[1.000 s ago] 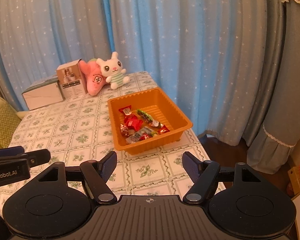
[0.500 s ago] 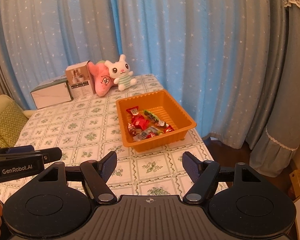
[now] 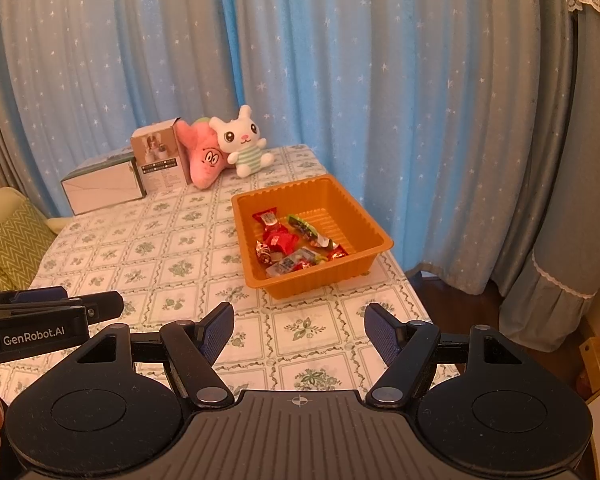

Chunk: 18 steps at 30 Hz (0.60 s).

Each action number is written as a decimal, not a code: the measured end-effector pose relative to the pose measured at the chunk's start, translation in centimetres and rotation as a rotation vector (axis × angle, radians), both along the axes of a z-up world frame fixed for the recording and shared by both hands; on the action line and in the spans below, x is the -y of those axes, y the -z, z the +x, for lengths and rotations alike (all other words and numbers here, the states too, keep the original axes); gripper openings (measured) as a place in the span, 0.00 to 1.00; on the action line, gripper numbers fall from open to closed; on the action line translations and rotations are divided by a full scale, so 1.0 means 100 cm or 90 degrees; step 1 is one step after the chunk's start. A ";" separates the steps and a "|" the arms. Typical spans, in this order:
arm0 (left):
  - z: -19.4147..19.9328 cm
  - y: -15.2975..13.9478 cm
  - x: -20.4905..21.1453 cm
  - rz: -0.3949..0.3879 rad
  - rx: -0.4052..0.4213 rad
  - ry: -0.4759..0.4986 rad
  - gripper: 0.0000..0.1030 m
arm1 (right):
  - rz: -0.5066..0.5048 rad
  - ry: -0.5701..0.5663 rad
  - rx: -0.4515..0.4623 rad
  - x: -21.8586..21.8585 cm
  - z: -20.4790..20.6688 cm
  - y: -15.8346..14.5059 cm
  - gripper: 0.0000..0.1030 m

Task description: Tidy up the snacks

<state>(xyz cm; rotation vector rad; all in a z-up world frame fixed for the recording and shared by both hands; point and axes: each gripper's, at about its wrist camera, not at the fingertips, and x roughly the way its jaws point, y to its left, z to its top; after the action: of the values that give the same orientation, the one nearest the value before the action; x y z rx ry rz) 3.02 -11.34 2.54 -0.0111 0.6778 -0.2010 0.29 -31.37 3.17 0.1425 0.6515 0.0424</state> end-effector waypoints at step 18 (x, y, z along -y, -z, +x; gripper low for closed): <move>0.001 0.003 0.002 0.003 -0.007 0.003 0.65 | -0.001 0.004 0.001 0.001 -0.001 0.002 0.70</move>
<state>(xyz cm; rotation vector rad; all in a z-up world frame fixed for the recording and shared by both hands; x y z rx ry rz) 3.12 -11.56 2.22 -0.0064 0.6899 -0.2044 0.20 -31.45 2.97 0.1431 0.6491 0.0364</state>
